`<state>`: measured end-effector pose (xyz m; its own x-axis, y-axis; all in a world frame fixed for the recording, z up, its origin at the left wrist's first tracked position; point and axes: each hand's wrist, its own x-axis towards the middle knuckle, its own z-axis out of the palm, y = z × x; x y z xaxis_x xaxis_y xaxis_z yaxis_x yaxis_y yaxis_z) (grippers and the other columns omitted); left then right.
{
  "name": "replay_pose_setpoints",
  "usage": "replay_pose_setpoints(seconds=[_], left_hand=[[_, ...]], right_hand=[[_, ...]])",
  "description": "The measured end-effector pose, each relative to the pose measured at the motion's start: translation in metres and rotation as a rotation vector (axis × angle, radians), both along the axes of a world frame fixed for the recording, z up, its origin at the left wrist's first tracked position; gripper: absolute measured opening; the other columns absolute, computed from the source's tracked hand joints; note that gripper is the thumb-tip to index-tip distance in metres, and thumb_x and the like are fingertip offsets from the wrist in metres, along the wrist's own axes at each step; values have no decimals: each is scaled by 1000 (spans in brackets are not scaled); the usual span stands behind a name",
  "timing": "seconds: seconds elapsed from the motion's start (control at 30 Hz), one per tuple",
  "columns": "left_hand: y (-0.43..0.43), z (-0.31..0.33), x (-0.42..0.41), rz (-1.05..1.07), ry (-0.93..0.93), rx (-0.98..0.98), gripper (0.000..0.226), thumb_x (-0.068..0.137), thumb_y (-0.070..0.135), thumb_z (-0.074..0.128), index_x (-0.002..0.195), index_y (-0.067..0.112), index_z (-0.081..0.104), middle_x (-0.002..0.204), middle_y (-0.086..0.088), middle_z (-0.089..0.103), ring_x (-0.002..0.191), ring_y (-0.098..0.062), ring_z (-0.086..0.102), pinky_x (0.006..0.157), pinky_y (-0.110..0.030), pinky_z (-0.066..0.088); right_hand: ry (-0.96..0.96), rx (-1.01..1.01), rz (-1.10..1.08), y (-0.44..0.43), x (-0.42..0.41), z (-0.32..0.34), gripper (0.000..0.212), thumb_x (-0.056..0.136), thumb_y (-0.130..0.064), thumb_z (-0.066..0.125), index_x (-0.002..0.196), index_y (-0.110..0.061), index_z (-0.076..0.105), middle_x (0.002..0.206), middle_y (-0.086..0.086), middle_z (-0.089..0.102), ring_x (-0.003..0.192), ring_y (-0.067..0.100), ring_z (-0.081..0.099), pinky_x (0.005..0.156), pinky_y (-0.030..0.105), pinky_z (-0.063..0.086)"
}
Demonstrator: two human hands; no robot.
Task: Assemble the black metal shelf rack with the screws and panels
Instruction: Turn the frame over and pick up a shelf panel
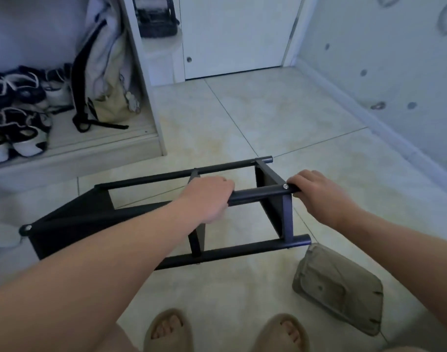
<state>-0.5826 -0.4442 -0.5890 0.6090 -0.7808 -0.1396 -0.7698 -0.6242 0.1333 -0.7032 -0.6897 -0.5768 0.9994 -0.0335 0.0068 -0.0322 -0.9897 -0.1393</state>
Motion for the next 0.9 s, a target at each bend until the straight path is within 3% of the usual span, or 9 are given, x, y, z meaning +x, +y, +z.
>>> replay_pose_setpoints(seconds=[0.17,0.37,0.5,0.63,0.9], left_hand=[[4,42,12,70,29,-248,23,98,33,55,120,27,54,113,8,60,98,-19,59,73,-33,39],[17,77,18,202,110,-640,29,95,33,61,123,30,57,116,14,63,103,-13,62,88,-37,53],[15,79,17,270,199,-860,27,94,27,66,120,31,60,108,19,63,100,-6,61,88,-26,51],[13,69,21,337,302,-969,26,94,22,66,117,31,60,108,18,63,97,-4,61,86,-19,47],[22,37,41,503,362,-1059,23,95,12,63,114,26,63,107,9,59,96,-8,62,90,-27,53]], right_hand=[[-221,-126,81,-1,22,86,26,87,8,70,111,-1,71,109,16,68,96,45,60,82,49,53],[-372,-178,212,21,54,192,30,88,7,71,116,-4,71,118,16,66,94,44,61,82,53,54],[-376,-187,312,45,67,241,30,85,11,70,113,1,72,116,18,66,98,44,63,87,47,52],[-361,-138,341,71,81,257,28,87,6,70,113,-3,71,120,9,65,104,32,64,89,48,54],[-307,-82,312,114,111,232,34,90,-2,69,122,-11,70,126,-1,62,109,22,62,94,33,49]])
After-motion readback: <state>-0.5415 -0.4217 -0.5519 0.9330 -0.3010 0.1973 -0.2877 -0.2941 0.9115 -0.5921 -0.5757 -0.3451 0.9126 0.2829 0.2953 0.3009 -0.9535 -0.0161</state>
